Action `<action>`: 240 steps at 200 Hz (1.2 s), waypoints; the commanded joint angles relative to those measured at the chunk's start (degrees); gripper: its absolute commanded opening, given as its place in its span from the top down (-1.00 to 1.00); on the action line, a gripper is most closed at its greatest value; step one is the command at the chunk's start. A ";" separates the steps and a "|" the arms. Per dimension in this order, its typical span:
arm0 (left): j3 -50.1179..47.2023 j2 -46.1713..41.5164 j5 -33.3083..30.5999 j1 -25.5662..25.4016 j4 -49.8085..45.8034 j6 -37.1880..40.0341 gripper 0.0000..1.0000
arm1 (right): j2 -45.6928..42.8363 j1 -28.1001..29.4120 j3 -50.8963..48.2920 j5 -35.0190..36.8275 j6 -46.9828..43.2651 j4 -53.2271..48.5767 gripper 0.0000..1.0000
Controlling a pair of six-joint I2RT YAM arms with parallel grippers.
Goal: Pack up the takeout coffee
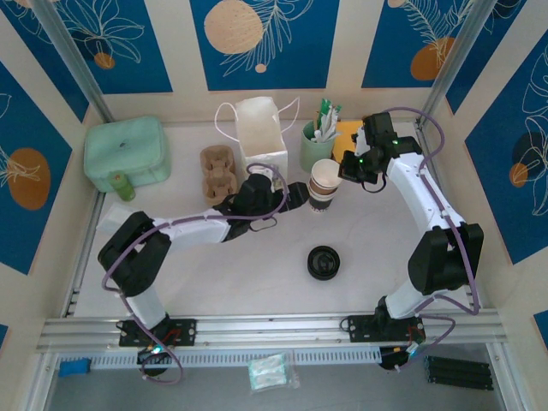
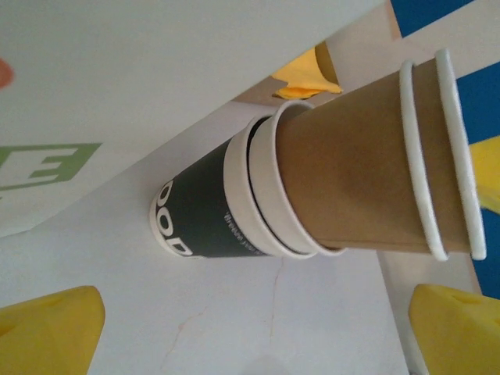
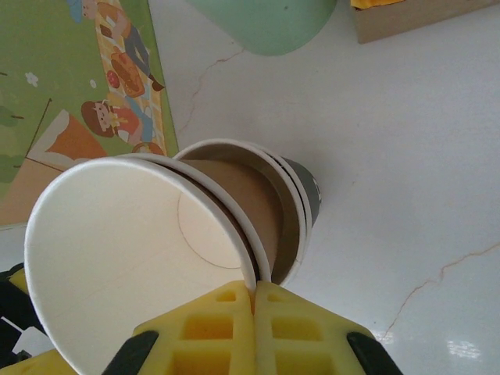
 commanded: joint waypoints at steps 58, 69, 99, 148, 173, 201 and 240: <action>3.33 3.72 -1.77 -0.96 5.61 -3.32 -0.99 | -0.15 -0.55 -0.64 -2.99 0.48 0.76 1.00; 3.36 4.02 -1.79 -0.91 6.05 -3.40 -0.99 | -0.15 -0.50 -0.68 -2.96 0.52 0.72 1.00; 3.61 4.73 -1.78 -0.93 7.38 -3.53 -0.99 | 0.04 -0.47 -0.67 -3.09 0.46 0.84 1.00; 3.60 5.30 -1.95 -1.00 10.05 -3.80 -0.99 | 0.31 -0.46 -0.81 -3.49 0.54 1.05 1.00; 3.79 5.86 -1.91 -0.99 10.45 -4.27 -0.99 | 0.29 -0.43 -0.97 -3.71 0.67 1.26 1.00; 3.85 6.57 -1.86 -1.02 11.59 -4.80 -0.99 | 0.38 -0.43 -1.02 -4.01 0.74 1.45 1.00; 4.21 7.36 -2.01 -1.08 11.93 -4.79 -0.99 | 0.31 -0.32 -1.19 -4.38 0.83 1.58 1.00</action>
